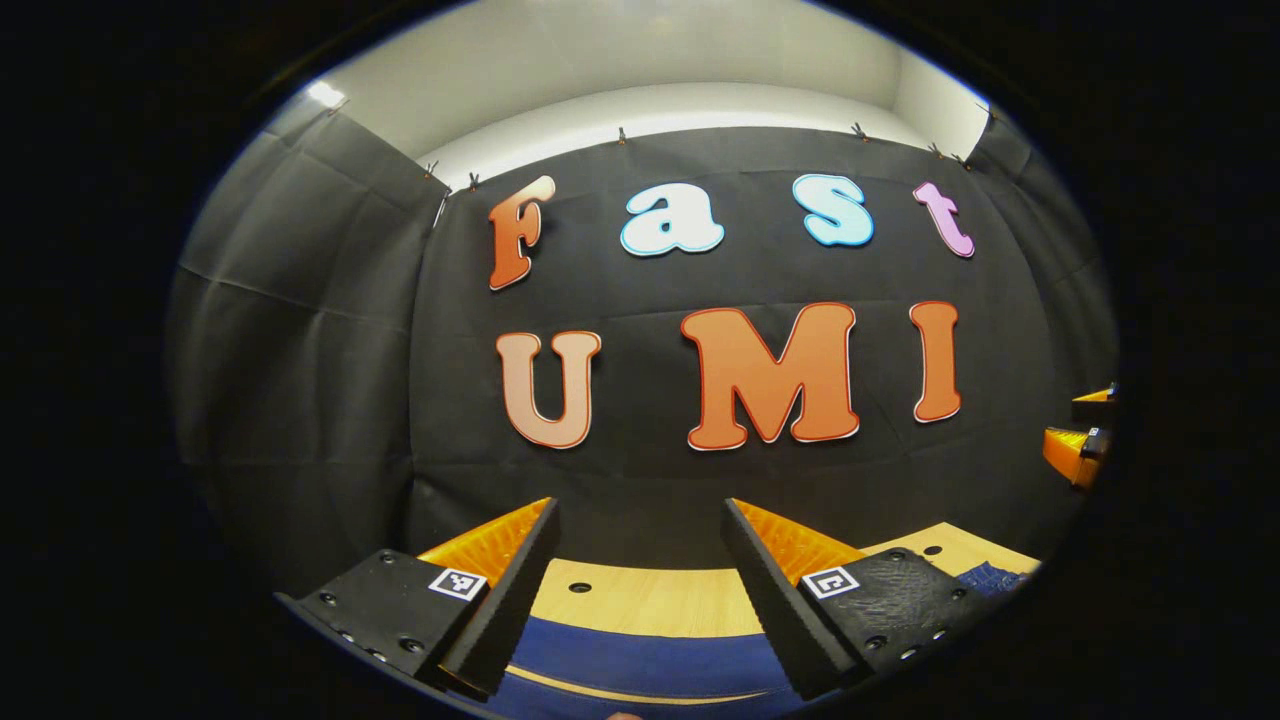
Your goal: Grasp the waist and the cuffs of the jeans and fold them to make the two legs overlap; first hold the waist and fold one-third of the jeans toward the cuffs, then hold the cuffs and fold the remaining one-third in the same direction to finish folding.
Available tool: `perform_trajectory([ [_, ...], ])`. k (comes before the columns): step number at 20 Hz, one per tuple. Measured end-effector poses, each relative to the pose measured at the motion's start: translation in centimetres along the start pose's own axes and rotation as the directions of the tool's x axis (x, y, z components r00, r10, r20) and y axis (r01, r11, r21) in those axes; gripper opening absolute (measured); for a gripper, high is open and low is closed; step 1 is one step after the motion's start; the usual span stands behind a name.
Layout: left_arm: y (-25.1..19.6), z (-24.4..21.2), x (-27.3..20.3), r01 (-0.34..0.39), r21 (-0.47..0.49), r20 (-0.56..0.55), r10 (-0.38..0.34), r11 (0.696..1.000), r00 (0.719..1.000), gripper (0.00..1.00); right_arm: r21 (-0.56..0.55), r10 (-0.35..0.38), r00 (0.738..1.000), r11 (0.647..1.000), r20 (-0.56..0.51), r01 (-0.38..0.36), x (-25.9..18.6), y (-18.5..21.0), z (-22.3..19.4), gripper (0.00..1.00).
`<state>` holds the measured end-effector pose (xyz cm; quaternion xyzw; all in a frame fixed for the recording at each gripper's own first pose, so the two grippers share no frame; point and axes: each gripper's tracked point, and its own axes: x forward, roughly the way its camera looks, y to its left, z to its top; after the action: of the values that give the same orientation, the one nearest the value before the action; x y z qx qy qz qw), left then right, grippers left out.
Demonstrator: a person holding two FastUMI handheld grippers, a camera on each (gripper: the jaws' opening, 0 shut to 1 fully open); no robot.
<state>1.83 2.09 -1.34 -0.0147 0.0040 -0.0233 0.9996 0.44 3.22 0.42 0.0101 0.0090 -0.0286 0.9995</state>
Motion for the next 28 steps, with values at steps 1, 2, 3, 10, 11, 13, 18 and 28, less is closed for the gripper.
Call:
perform_trajectory([
  [1,-0.4,-0.3,-0.1,0.019,0.001,0.003,-0.019,1.0,1.0,1.0,-0.003,0.001,1.0,1.0,-0.006,-0.001,0.0,0.5,-0.2,0.96],
  [2,-0.6,-0.5,0.0,0.035,0.01,0.002,-0.035,0.999,0.999,1.0,-0.003,-0.001,1.0,1.0,-0.01,0.001,-0.1,1.0,-0.1,0.96],
  [3,-0.8,-0.8,0.1,0.047,0.017,0.003,-0.047,0.999,0.999,1.0,0.001,0.0,1.0,1.0,-0.011,0.0,-0.3,1.4,0.0,0.96],
  [10,1.8,-1.6,1.1,0.044,0.026,-0.023,-0.043,0.999,0.999,1.0,-0.097,-0.018,0.999,0.995,-0.029,0.015,0.1,0.3,-0.2,0.96],
  [11,2.4,-2.0,1.0,0.038,0.026,-0.029,-0.037,0.999,0.999,0.98,-0.108,-0.032,0.999,0.994,-0.026,0.029,0.2,-0.3,-0.1,0.96],
  [13,3.4,-2.7,1.3,0.023,0.042,-0.045,-0.021,0.999,0.999,1.0,-0.096,-0.062,0.997,0.994,-0.042,0.057,0.4,-1.3,-0.5,0.93],
  [18,6.1,-5.4,1.0,0.008,0.007,-0.12,-0.007,1.0,0.993,0.99,-0.059,-0.089,0.991,0.995,-0.099,0.083,0.8,-2.1,-2.3,0.96],
  [28,15.2,-16.4,-1.2,-0.19,-0.131,-0.468,0.108,0.973,0.877,0.98,0.03,-0.104,0.929,0.992,-0.356,0.122,-0.1,-4.9,-9.4,0.96],
])
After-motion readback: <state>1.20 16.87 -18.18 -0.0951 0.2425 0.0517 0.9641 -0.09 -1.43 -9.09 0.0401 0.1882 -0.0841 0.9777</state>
